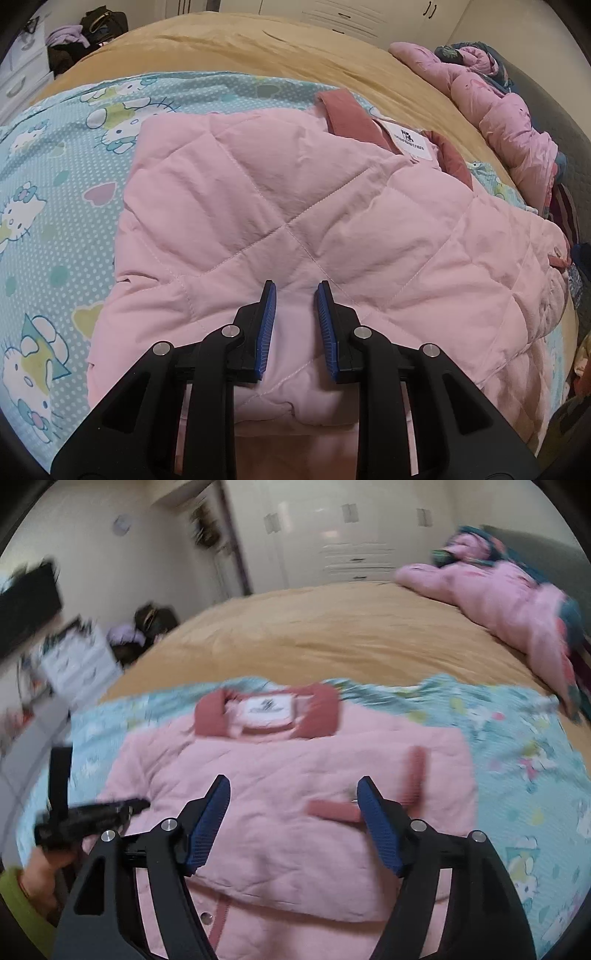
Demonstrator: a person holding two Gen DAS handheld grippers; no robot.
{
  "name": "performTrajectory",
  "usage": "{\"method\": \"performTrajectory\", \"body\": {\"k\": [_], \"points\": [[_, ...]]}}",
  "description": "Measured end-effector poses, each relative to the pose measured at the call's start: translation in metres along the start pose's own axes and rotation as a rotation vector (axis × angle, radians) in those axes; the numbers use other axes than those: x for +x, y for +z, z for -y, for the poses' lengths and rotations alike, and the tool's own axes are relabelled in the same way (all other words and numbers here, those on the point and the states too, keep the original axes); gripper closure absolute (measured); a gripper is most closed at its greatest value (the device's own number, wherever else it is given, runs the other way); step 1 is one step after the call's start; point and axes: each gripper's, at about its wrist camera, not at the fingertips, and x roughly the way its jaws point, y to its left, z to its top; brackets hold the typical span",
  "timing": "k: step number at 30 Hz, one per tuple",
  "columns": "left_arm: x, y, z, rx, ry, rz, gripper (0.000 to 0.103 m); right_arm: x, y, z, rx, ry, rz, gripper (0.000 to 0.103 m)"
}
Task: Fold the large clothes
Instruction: 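Fold the hem up toward the collar with both tools, then open both tools and lift them off the folded jacket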
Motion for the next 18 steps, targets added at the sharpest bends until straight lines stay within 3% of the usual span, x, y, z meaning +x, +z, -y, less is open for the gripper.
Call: {"method": "performTrajectory", "body": {"k": [2, 4, 7, 13, 18], "points": [[0.0, 0.001, -0.001, -0.004, -0.009, -0.002, 0.087, 0.019, 0.001, -0.008, -0.011, -0.008, -0.057, 0.033], [0.0, 0.0, -0.005, -0.011, -0.029, -0.002, 0.087, 0.041, -0.003, -0.01, -0.004, -0.045, -0.131, 0.023], [0.0, 0.0, -0.008, -0.009, -0.042, -0.002, 0.087, 0.071, -0.013, -0.003, 0.03, -0.078, -0.212, 0.02], [0.0, -0.001, -0.008, 0.004, -0.043, 0.003, 0.087, 0.097, -0.025, 0.003, 0.069, -0.07, -0.213, 0.011], [0.0, -0.002, -0.009, 0.001, -0.051, 0.004, 0.087, 0.092, -0.027, 0.0, 0.067, -0.081, -0.204, 0.009]]}}
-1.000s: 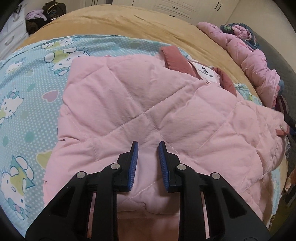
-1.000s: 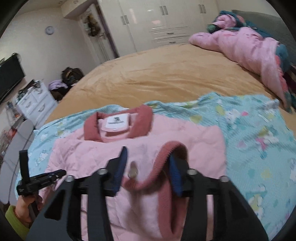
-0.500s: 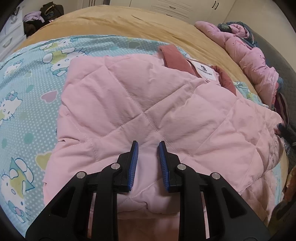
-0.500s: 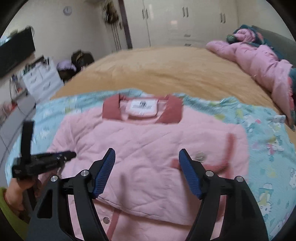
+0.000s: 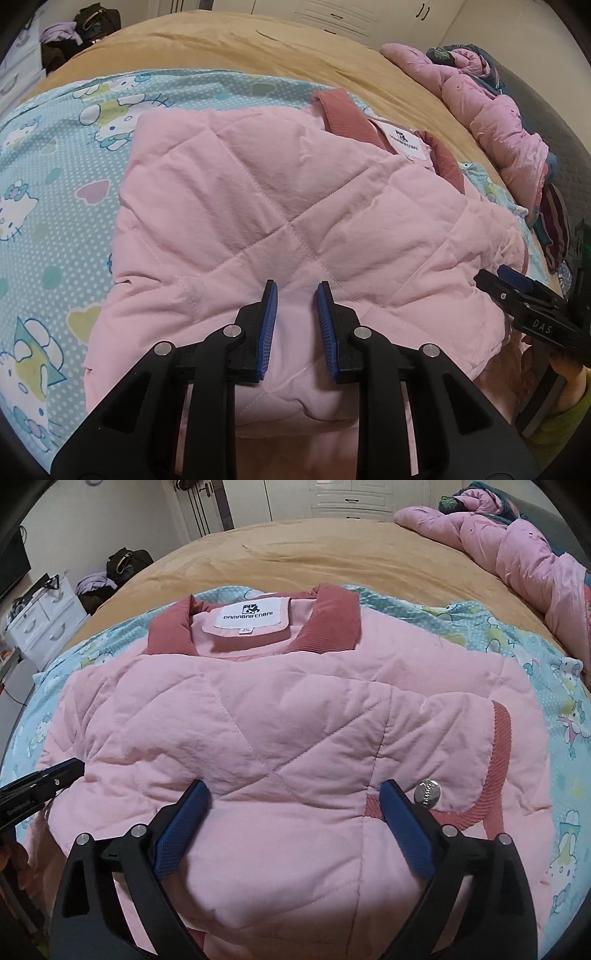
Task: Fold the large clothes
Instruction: 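Open both tools and lift them off the folded jacket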
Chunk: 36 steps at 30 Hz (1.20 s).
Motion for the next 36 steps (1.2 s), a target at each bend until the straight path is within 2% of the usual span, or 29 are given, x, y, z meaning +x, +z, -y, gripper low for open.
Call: {"method": "performTrajectory", "body": {"k": [5, 7, 9, 12, 15, 16, 18, 20, 36], "points": [[-0.008, -0.001, -0.003, -0.027, -0.026, 0.017, 0.087, -0.027, -0.005, 0.007, 0.076, 0.073, 0.044, 0.008], [-0.014, -0.002, -0.003, -0.038, -0.04, 0.021, 0.081, -0.037, -0.007, 0.01, 0.086, 0.089, 0.059, 0.007], [-0.021, -0.003, 0.0, -0.04, -0.061, 0.029, 0.062, -0.045, -0.009, 0.011, 0.083, 0.105, 0.068, 0.007], [-0.03, -0.005, 0.008, -0.022, -0.067, 0.038, 0.045, -0.058, -0.01, 0.015, 0.073, 0.099, 0.088, 0.006], [-0.038, -0.008, 0.015, -0.01, -0.066, 0.047, 0.031, -0.067, -0.011, 0.019, 0.076, 0.09, 0.103, 0.004], [-0.04, -0.008, 0.017, -0.004, -0.058, 0.05, 0.029, -0.069, -0.012, 0.021, 0.077, 0.093, 0.106, 0.004], [-0.046, -0.01, 0.022, 0.011, -0.042, 0.053, 0.016, -0.074, -0.013, 0.023, 0.078, 0.089, 0.112, 0.004], [-0.05, -0.01, 0.026, 0.02, -0.043, 0.056, 0.009, -0.079, -0.013, 0.025, 0.083, 0.097, 0.121, 0.004], [-0.094, -0.012, 0.055, 0.06, -0.044, 0.109, 0.009, -0.117, -0.018, 0.02, 0.079, 0.118, 0.183, 0.004]]}}
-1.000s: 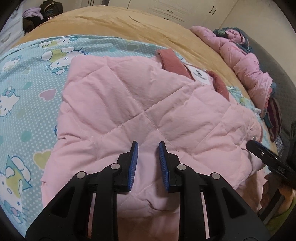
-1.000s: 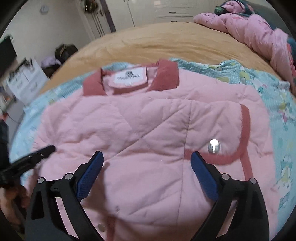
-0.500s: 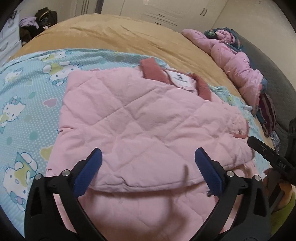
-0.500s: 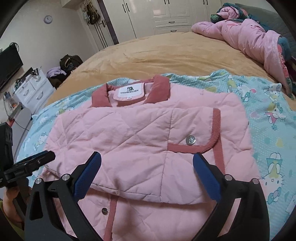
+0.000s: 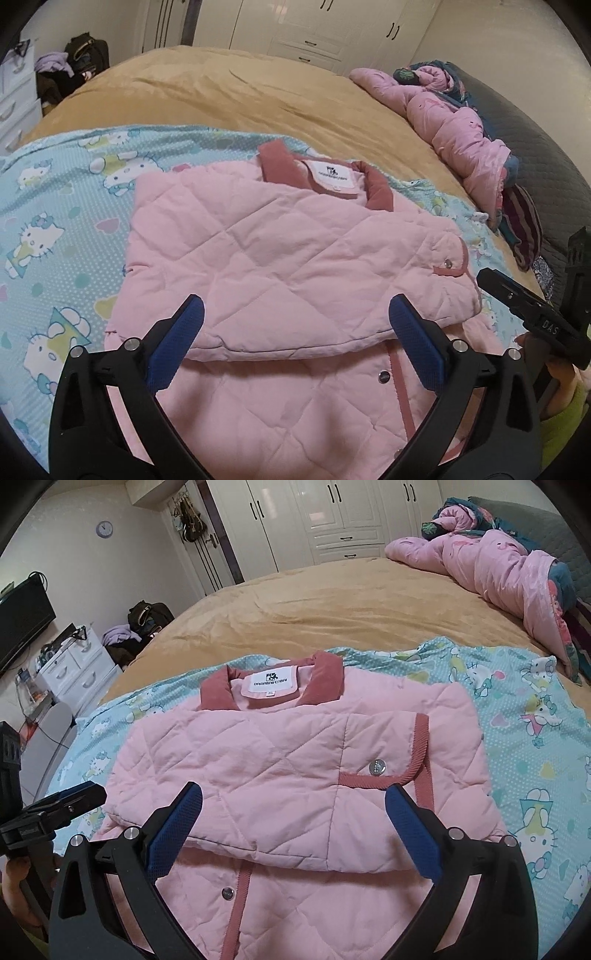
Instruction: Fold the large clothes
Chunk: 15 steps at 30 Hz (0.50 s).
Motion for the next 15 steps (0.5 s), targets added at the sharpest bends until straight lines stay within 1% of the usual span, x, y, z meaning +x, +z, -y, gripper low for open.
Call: {"method": "performTrajectory", "body": {"k": [8, 15], "points": [[-0.016, -0.003, 0.004, 0.004, 0.007, 0.023, 0.009, -0.02, 0.002, -0.006, -0.011, 0.009, 0.036, 0.004], [-0.037, -0.007, 0.009, 0.026, 0.012, 0.055, 0.009, -0.045, 0.002, -0.014, -0.028, 0.02, 0.078, 0.004]]}}
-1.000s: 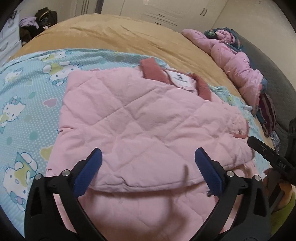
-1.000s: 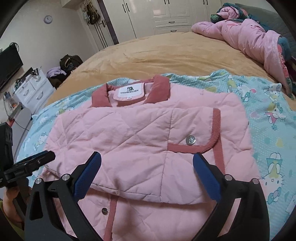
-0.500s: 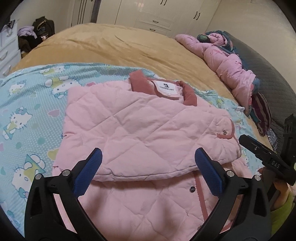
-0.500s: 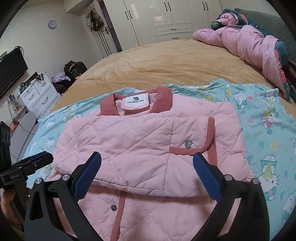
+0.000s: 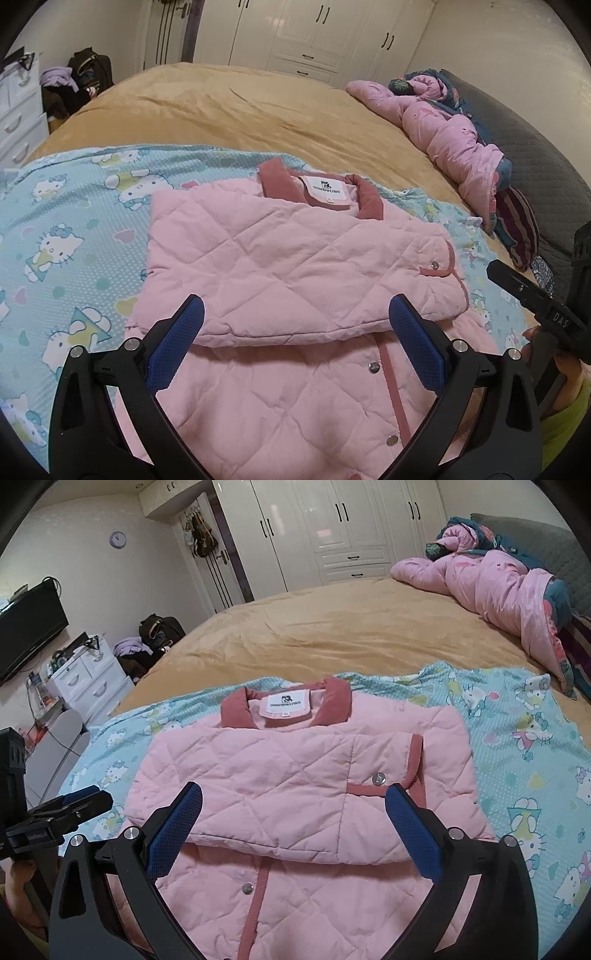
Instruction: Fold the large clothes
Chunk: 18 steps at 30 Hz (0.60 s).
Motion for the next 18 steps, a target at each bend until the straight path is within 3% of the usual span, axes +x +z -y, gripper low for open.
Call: {"method": "performTrajectory", "body": {"k": [18], "points": [[-0.062, -0.029, 0.016, 0.063, 0.012, 0.089, 0.009, -0.066, -0.023, -0.014, -0.036, 0.003, 0.081, 0.004]]}}
